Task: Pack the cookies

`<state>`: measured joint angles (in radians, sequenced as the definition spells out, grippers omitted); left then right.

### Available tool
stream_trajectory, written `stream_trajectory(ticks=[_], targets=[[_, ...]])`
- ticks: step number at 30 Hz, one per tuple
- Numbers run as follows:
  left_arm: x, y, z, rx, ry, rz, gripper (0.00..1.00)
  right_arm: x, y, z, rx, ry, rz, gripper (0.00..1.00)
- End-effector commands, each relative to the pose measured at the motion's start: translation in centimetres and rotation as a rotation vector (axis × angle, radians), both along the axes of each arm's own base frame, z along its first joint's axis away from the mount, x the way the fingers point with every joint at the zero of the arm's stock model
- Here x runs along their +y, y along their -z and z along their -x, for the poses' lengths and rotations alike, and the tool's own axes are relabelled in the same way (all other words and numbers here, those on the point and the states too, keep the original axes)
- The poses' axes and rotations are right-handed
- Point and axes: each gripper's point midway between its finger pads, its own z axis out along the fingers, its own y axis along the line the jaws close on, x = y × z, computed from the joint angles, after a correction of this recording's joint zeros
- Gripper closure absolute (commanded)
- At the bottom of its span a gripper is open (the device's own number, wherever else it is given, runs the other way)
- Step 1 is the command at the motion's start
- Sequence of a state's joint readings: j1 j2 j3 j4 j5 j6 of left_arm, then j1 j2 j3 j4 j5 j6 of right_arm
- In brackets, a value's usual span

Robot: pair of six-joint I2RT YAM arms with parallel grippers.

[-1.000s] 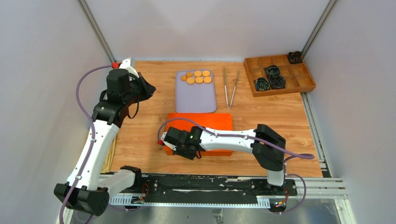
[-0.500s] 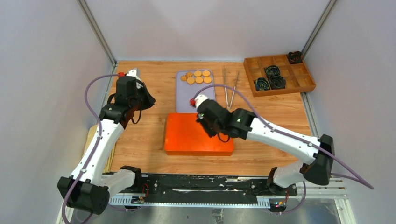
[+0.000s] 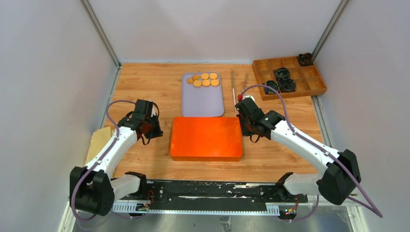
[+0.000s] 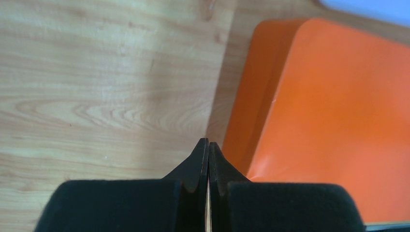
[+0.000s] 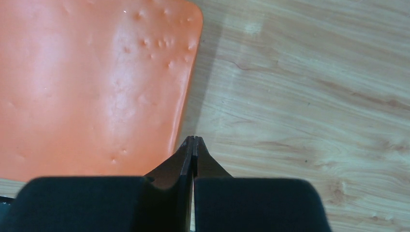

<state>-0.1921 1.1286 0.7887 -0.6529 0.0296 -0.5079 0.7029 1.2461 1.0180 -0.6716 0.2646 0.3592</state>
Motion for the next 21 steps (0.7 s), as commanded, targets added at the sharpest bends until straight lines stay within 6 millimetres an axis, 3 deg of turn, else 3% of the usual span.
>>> stream_trajectory(ticks=[1,9,16,21], targets=[[-0.3,2.0,2.1,0.046,0.012,0.029,1.00,0.3,2.3,-0.1,0.054,0.048,-0.041,1.00],[-1.8,3.6,3.2,0.056,0.019,0.093,1.00,0.1,6.2,-0.2,0.171,0.078,-0.059,1.00],[-4.1,4.6,1.7,0.049,0.055,0.110,1.00,1.0,8.1,-0.1,0.226,0.061,-0.077,1.00],[-5.4,5.3,0.2,0.057,0.081,0.124,1.00,2.2,8.1,-0.6,0.236,0.037,-0.114,1.00]])
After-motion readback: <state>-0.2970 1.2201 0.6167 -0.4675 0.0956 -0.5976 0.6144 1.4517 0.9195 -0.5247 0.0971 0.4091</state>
